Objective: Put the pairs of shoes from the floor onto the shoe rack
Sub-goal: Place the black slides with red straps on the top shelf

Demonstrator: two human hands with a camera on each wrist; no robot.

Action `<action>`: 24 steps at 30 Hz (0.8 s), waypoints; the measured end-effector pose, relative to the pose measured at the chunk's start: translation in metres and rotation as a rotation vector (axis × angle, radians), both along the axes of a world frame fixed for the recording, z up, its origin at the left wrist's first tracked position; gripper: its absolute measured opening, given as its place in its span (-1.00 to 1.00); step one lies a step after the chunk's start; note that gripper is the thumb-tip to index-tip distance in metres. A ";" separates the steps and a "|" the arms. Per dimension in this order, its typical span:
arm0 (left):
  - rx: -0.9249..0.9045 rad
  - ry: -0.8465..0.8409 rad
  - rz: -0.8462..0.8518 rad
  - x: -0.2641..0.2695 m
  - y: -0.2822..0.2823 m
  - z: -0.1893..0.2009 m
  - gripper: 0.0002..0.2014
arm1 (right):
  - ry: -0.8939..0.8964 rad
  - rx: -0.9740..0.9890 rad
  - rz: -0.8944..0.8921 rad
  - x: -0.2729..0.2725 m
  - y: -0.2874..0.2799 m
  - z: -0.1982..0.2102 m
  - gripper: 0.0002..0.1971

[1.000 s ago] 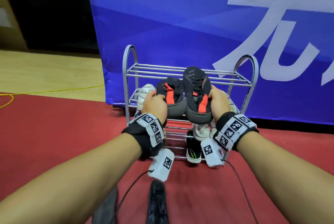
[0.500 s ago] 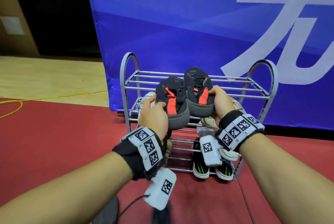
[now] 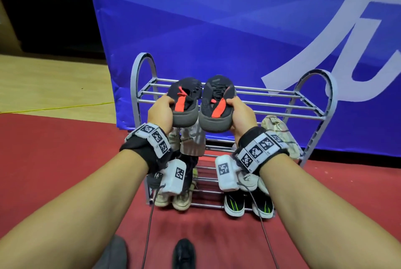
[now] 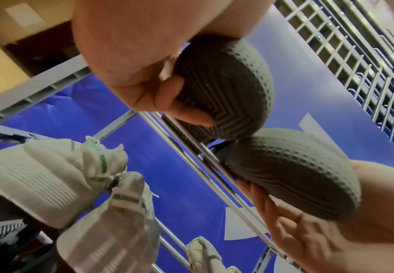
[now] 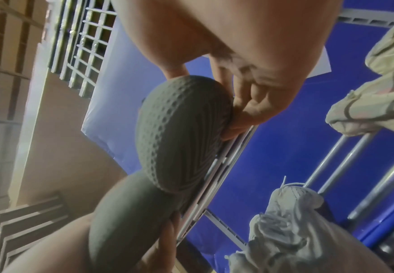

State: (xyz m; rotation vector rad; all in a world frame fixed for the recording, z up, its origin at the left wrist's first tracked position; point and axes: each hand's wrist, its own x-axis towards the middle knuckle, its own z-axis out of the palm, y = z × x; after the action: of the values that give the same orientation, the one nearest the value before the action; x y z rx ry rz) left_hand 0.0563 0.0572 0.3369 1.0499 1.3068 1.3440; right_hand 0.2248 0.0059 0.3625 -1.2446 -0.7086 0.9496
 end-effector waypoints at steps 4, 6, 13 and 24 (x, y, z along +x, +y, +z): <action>0.014 -0.017 -0.051 0.003 -0.005 0.000 -0.67 | 0.055 -0.012 0.126 0.000 -0.009 0.002 -0.72; 0.020 -0.130 -0.030 0.003 -0.022 0.011 -0.52 | 0.007 -0.047 0.150 -0.001 -0.010 -0.003 -0.49; 0.010 -0.232 -0.031 0.010 -0.048 0.011 -0.33 | 0.025 -0.065 0.086 -0.010 -0.022 -0.021 -0.33; 0.141 -0.357 0.018 -0.025 -0.028 0.018 -0.53 | 0.096 0.159 0.058 -0.044 0.007 -0.020 -0.71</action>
State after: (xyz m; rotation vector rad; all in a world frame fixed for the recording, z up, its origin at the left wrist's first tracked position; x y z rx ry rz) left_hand 0.0312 0.0291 0.3554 0.8431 0.9703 1.5718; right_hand 0.1812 0.0127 0.3428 -1.0371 -0.7337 0.9746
